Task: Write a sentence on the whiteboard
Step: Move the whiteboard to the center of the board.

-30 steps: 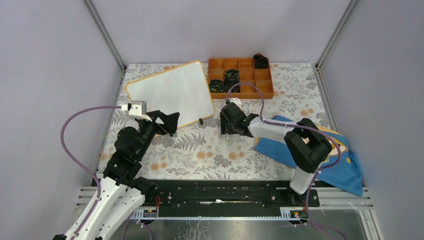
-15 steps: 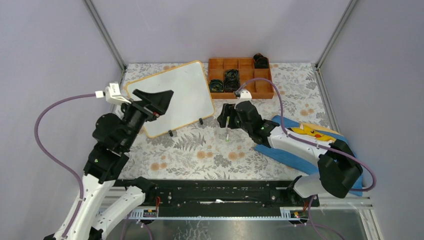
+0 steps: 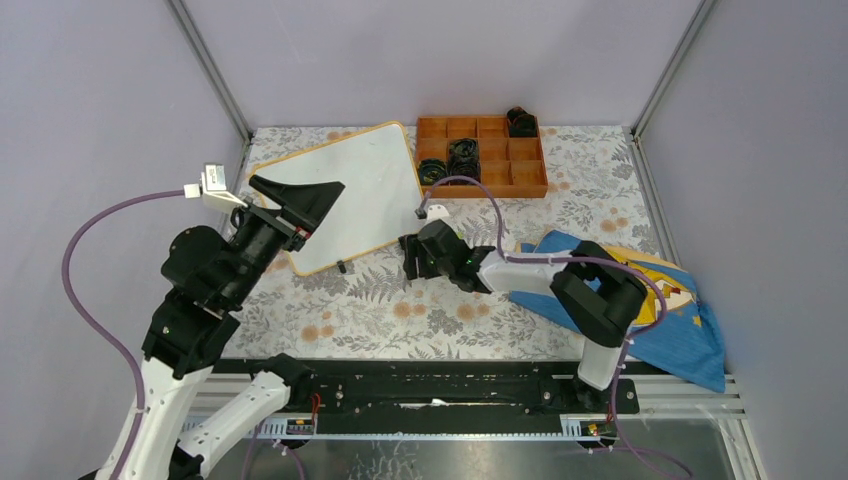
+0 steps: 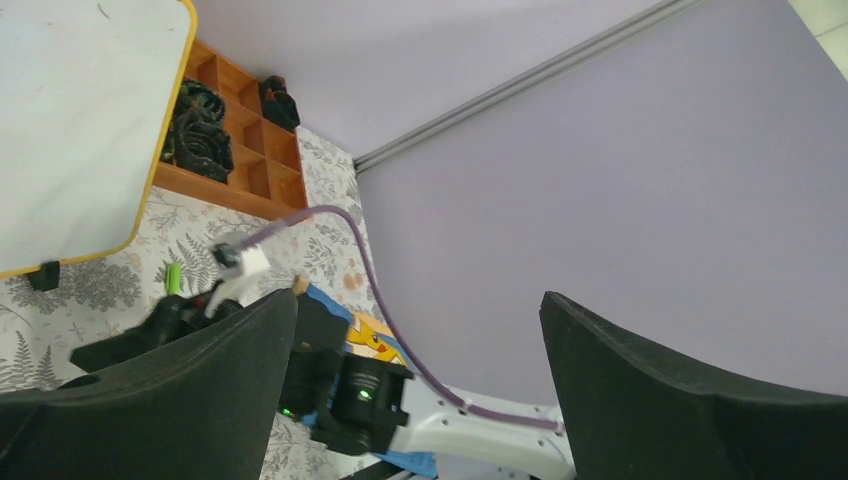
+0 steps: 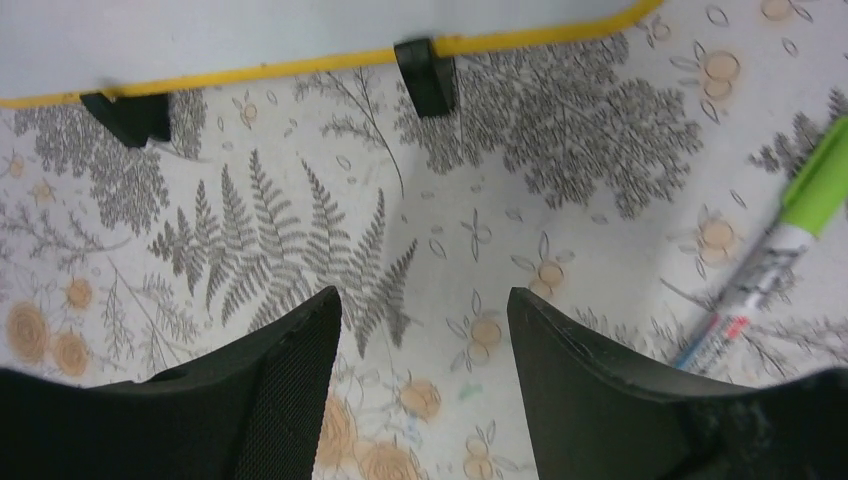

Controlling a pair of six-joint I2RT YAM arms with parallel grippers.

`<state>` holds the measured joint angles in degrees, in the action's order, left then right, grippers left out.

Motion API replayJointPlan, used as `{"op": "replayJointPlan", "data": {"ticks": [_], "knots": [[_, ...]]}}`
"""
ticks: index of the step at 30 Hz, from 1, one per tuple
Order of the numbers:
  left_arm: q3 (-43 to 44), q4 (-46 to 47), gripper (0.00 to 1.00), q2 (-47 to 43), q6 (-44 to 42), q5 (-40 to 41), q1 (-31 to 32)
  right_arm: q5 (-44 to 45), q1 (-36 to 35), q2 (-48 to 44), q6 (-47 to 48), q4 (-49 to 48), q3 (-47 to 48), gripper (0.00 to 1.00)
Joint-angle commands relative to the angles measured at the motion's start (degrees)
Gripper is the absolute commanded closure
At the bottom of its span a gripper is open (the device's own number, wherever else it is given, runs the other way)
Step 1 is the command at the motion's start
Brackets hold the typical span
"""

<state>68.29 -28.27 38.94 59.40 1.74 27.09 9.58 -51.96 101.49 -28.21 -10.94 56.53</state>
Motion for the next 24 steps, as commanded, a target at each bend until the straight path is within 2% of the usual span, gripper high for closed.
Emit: {"op": "replayJointPlan", "data": {"ticks": [1, 11, 24], "knots": [[2.40, -1.71, 0.01, -1.46, -2.30, 3.44, 1.99, 1.13, -0.15, 4.93, -0.45, -1.49, 7.92, 0.32], [3.52, -1.68, 0.01, -2.50, -4.14, 5.75, 3.98, 5.89, -0.09, 12.28, 0.89, 0.57, 14.71, 0.35], [2.33, -0.78, 0.01, -3.39, -3.83, 5.71, 4.01, 8.03, -0.07, 16.18, 0.46, 1.10, 18.93, 0.38]]}}
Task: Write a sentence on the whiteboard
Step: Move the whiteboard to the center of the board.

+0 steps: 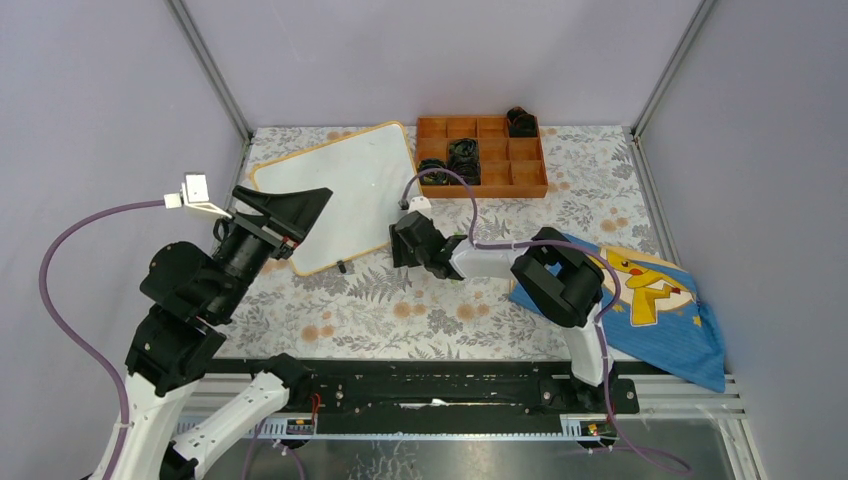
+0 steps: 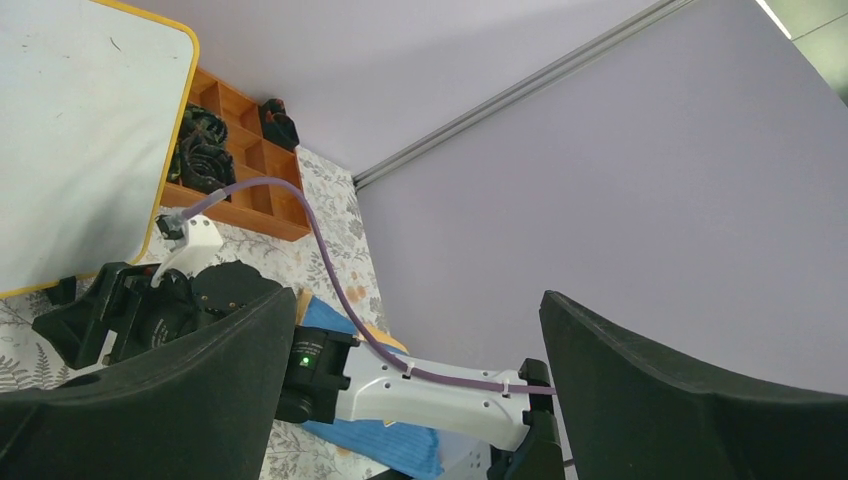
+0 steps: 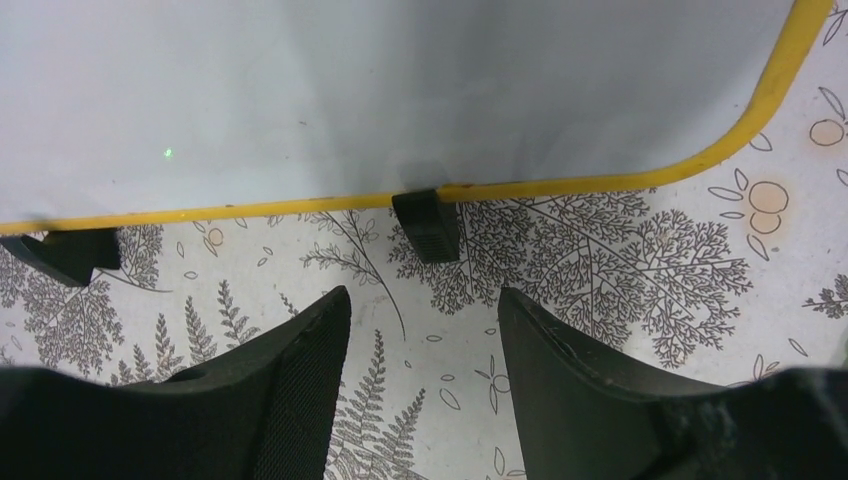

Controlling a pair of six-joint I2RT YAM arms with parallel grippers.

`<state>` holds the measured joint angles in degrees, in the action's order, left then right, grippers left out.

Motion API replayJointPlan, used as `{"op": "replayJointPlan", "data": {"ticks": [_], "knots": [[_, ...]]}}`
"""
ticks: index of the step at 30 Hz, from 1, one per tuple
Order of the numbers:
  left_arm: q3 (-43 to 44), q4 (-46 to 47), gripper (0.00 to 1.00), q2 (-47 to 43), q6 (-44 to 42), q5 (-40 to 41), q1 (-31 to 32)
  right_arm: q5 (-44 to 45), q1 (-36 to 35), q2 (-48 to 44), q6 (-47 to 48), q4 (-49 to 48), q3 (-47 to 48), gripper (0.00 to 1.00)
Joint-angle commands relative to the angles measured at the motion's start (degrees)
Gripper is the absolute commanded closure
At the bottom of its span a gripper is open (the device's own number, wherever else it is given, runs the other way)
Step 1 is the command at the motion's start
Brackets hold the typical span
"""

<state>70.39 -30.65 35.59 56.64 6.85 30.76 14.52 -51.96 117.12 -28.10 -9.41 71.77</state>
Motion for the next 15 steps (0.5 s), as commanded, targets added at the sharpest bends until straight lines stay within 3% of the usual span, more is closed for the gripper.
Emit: {"op": "replayJointPlan", "data": {"ticks": [1, 15], "knots": [[0.41, 1.62, 0.01, -0.07, -1.14, 0.59, 0.30, 3.25, -0.06, 0.83, 0.47, -0.37, 4.13, 0.39], [1.80, 2.16, 0.01, 0.21, -0.83, -1.00, 0.44, 5.30, 0.71, 3.18, 1.87, 0.51, 7.31, 0.51]]}}
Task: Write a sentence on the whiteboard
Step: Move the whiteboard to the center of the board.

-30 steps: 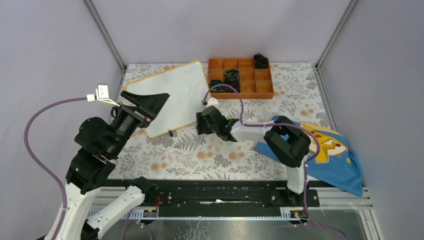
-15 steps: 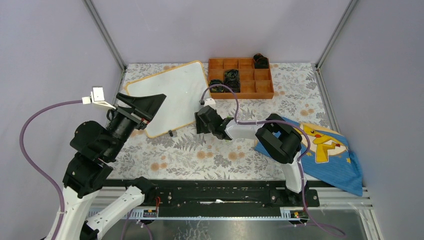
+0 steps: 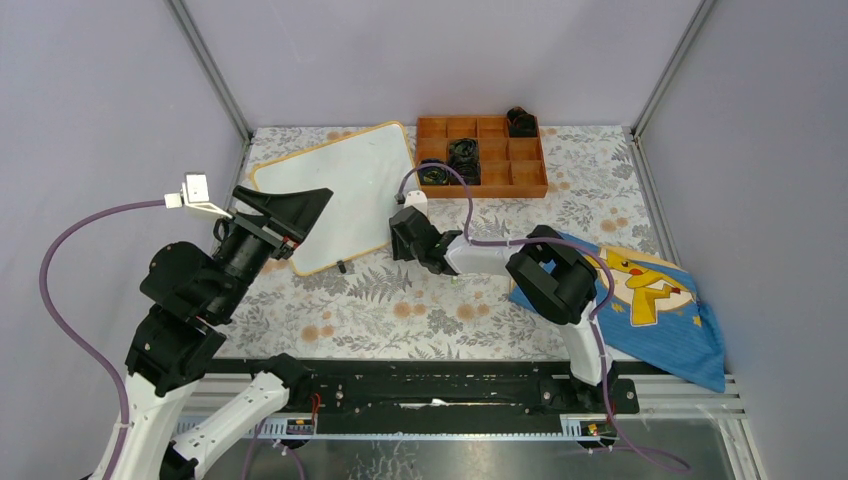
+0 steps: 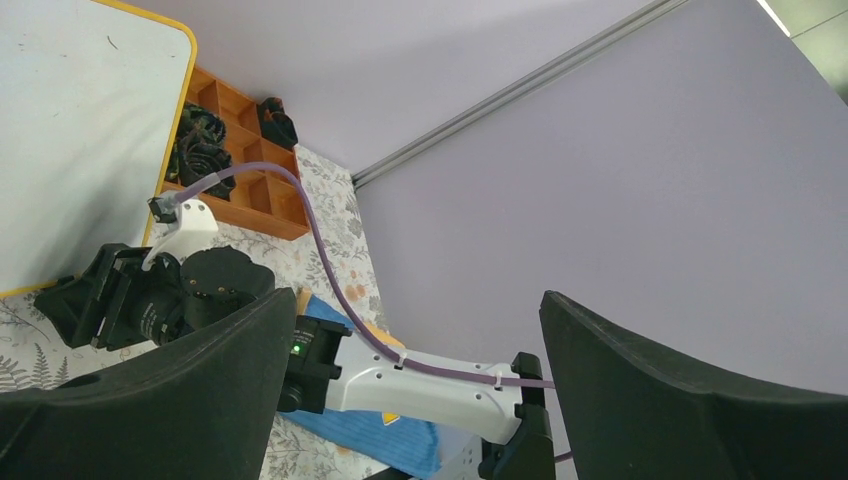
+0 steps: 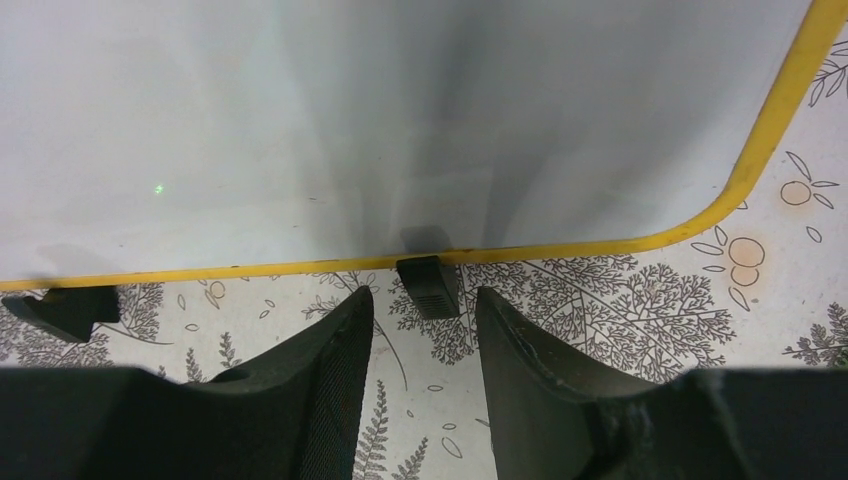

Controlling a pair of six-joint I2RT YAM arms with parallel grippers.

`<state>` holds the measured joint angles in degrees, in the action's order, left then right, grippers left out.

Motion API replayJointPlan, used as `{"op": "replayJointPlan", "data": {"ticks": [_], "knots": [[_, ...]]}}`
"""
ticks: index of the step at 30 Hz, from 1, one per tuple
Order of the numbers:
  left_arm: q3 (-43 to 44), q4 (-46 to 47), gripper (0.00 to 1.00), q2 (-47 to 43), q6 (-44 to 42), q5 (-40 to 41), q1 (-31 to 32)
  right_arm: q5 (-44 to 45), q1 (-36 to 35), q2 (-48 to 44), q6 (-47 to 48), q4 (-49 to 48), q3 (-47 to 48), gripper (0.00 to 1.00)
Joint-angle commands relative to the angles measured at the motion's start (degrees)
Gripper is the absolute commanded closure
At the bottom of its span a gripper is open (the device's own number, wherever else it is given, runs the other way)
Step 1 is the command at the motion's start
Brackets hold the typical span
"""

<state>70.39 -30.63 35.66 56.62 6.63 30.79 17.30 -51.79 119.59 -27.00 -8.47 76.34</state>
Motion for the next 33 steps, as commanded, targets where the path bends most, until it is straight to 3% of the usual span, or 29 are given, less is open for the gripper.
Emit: {"op": "replayJointPlan", "data": {"ticks": [1, 8, 21, 33], "knots": [[1.78, 2.08, 0.01, 0.19, -0.81, -0.83, 0.37, 2.53, 0.63, 0.81, 0.79, -0.41, 2.88, 0.52], [0.34, 3.02, 0.01, -0.47, -0.31, -0.97, 0.42, 2.74, 0.95, 1.58, 1.41, -0.58, 3.67, 0.55], [1.37, 3.24, 0.01, 0.13, -0.55, -1.62, 0.42, 1.87, 1.31, 2.63, 2.09, -0.54, 4.53, 0.74], [-1.67, 3.25, 0.01, -1.28, -1.38, -0.35, 0.42, 3.68, 1.17, -1.16, 3.27, -0.76, -1.53, 1.00]]}}
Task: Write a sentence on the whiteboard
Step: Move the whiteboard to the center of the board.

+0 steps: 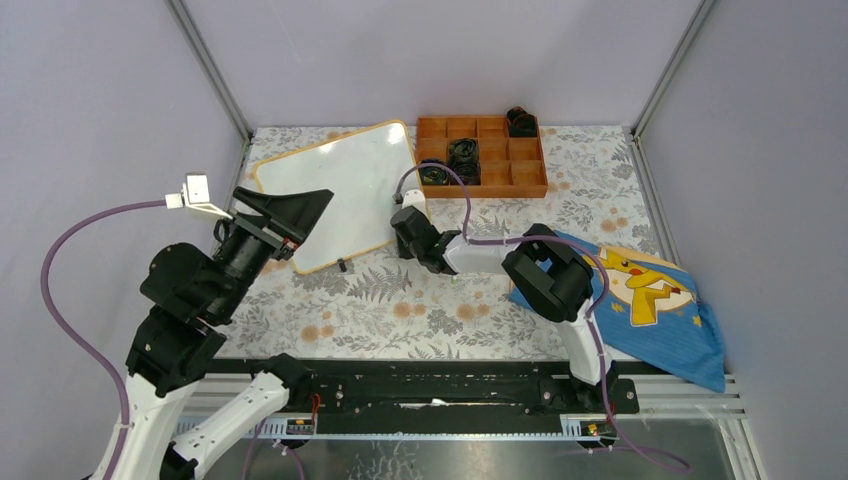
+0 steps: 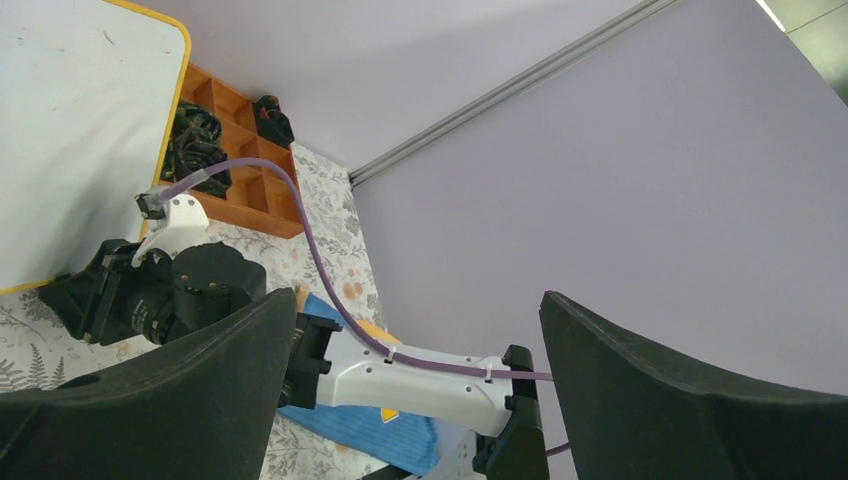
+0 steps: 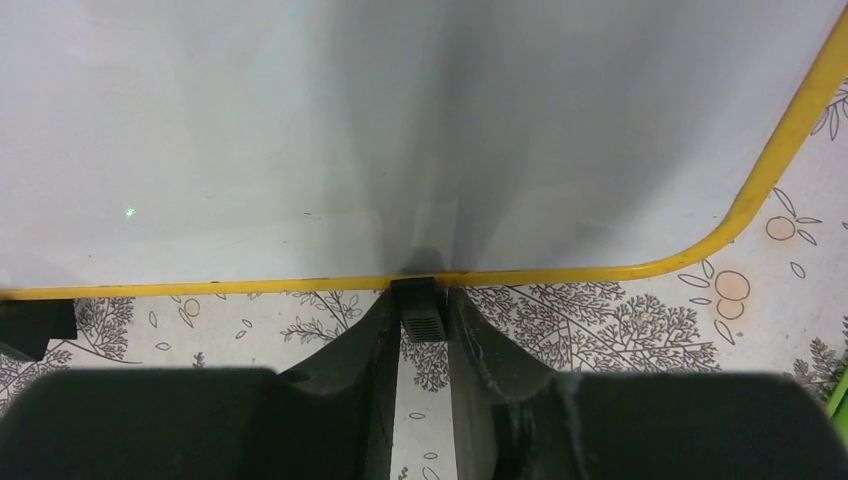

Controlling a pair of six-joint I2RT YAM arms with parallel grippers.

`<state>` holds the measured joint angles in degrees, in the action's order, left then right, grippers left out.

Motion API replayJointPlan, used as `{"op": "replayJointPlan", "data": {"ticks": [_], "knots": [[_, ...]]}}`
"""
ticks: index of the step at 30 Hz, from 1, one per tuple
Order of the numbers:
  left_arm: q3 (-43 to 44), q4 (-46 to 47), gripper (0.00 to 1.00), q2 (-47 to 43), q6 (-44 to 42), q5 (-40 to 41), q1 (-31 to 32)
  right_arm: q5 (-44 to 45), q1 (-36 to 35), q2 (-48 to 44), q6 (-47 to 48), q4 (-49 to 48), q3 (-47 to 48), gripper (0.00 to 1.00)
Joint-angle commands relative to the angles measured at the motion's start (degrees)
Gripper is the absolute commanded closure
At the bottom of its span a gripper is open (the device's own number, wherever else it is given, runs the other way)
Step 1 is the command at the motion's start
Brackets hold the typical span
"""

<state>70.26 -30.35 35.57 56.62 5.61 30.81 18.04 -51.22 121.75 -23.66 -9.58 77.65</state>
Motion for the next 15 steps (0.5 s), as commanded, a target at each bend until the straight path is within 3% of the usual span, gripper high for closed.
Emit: {"op": "replayJointPlan", "data": {"ticks": [1, 15], "knots": [[-2.24, 2.94, 0.01, -1.54, -1.75, 1.20, 0.39, 3.15, 0.60, -3.96, -0.07, 0.43, -3.75, 1.00], [-15.57, 2.54, 0.01, -6.68, -7.50, 8.93, 0.35, 8.54, 0.60, -15.10, -3.46, 2.99, -18.86, 1.00]]}}
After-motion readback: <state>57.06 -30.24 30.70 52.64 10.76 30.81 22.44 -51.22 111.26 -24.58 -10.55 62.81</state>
